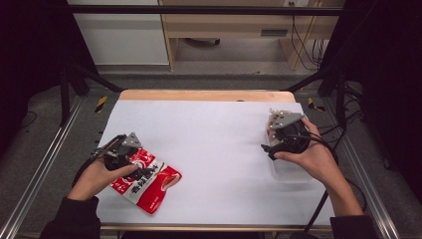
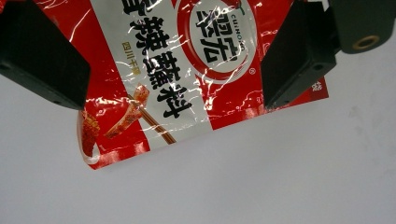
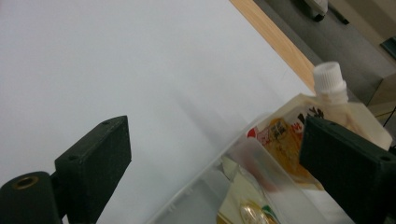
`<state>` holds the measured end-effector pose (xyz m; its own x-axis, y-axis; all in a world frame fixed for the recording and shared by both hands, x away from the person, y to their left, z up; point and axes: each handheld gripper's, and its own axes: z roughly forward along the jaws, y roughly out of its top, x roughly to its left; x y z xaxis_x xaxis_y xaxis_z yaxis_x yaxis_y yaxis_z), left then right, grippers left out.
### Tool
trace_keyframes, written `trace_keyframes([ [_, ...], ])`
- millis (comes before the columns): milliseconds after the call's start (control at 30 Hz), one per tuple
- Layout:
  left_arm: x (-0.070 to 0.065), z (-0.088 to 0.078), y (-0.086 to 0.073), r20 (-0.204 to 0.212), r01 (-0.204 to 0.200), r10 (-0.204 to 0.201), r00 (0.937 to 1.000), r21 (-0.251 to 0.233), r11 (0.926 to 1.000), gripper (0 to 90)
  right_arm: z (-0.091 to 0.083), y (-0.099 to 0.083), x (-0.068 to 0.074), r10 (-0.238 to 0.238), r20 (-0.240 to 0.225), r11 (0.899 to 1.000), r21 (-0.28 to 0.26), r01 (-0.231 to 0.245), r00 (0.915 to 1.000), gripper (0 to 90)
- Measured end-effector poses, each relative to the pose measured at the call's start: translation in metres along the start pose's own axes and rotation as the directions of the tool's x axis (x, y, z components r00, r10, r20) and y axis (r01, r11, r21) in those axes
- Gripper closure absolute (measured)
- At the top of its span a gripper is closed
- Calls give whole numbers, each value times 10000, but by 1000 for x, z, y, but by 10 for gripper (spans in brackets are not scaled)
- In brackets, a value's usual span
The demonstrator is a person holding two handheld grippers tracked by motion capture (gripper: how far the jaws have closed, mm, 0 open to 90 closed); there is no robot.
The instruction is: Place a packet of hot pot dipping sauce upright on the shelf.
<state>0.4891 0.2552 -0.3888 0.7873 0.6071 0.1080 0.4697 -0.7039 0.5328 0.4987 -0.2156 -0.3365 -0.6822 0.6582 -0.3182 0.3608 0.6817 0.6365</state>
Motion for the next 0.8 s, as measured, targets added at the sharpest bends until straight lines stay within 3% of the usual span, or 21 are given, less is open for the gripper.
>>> trace_keyframes([
  [333, 2, -2, -3, -283, 114, -114, 9995, -2, 9999, 86, 4, 27, 28, -332, -18, 9983, -487, 331, 9994, 124],
  [800, 5, -2, -10, -529, 295, -298, 9982, -70, 9995, 83, 44, 40, 77, -303, -766, 9984, -490, 266, 9966, 158],
])
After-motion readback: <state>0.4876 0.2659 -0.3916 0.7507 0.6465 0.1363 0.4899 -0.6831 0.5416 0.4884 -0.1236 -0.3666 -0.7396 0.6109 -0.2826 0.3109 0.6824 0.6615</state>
